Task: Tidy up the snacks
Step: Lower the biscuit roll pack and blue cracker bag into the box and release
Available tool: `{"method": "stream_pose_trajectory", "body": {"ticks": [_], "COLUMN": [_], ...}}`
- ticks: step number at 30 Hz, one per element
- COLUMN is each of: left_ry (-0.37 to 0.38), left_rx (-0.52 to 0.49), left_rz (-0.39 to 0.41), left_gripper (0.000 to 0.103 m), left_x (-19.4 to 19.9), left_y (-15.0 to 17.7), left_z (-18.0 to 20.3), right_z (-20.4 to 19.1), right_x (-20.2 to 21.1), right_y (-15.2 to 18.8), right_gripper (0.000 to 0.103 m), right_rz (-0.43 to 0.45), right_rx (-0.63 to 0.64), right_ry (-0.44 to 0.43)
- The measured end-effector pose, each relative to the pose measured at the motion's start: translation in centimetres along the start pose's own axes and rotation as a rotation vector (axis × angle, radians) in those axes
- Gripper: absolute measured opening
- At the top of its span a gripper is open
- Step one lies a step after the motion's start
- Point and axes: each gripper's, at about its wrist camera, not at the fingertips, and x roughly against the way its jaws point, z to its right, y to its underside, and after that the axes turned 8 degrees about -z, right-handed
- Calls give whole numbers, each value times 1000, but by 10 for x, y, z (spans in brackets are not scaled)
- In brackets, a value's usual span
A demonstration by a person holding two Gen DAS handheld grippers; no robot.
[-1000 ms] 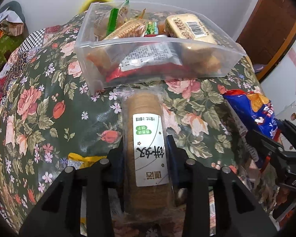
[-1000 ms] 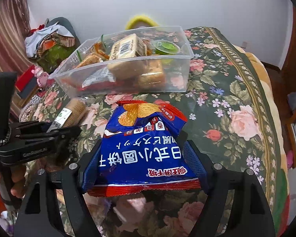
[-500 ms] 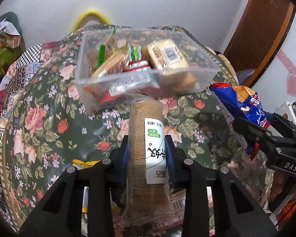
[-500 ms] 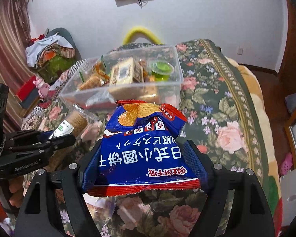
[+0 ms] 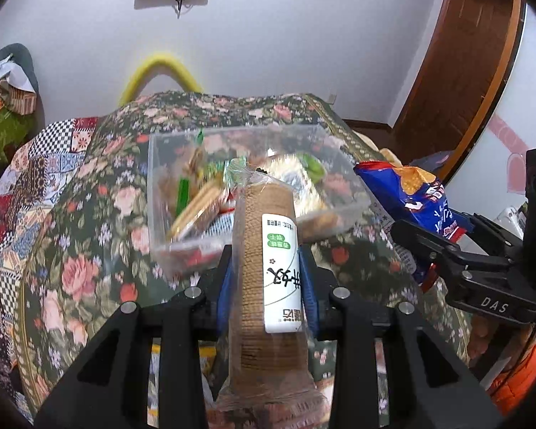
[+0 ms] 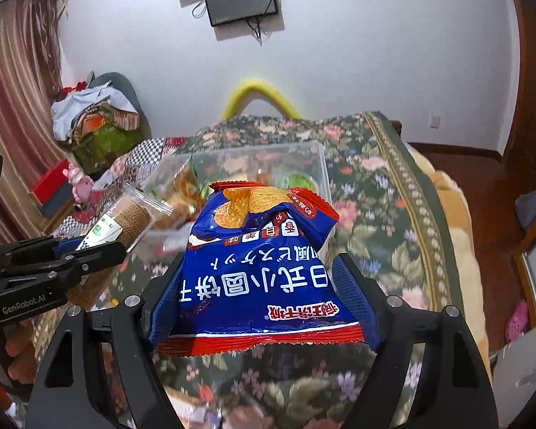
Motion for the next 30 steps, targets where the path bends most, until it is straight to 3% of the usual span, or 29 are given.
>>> {"method": "stream_pose_trajectory", "body": {"ticks": [16,19,24,30], "left_ry": [-20,-26,-42,-44], "left_rx": [2,10,44,69], "left_rz": [20,14,-5,-13], "left_gripper": [33,33,33,34], "left_x": [-46,-56,-77,-94], "left_y": [-56,-64,-73,-82], "left_z": [-7,-10,-22,-30], "right_z": [8,10,13,23], "right_x": [-44,-54,-72,-66], "right_y": [-44,-50,-52,-49], "right_gripper": [77,49,52,57], "right_rz": [5,-23,-64,-43], "right_rx": [-2,2,14,-19], "right_ry": [27,3,32,3]}}
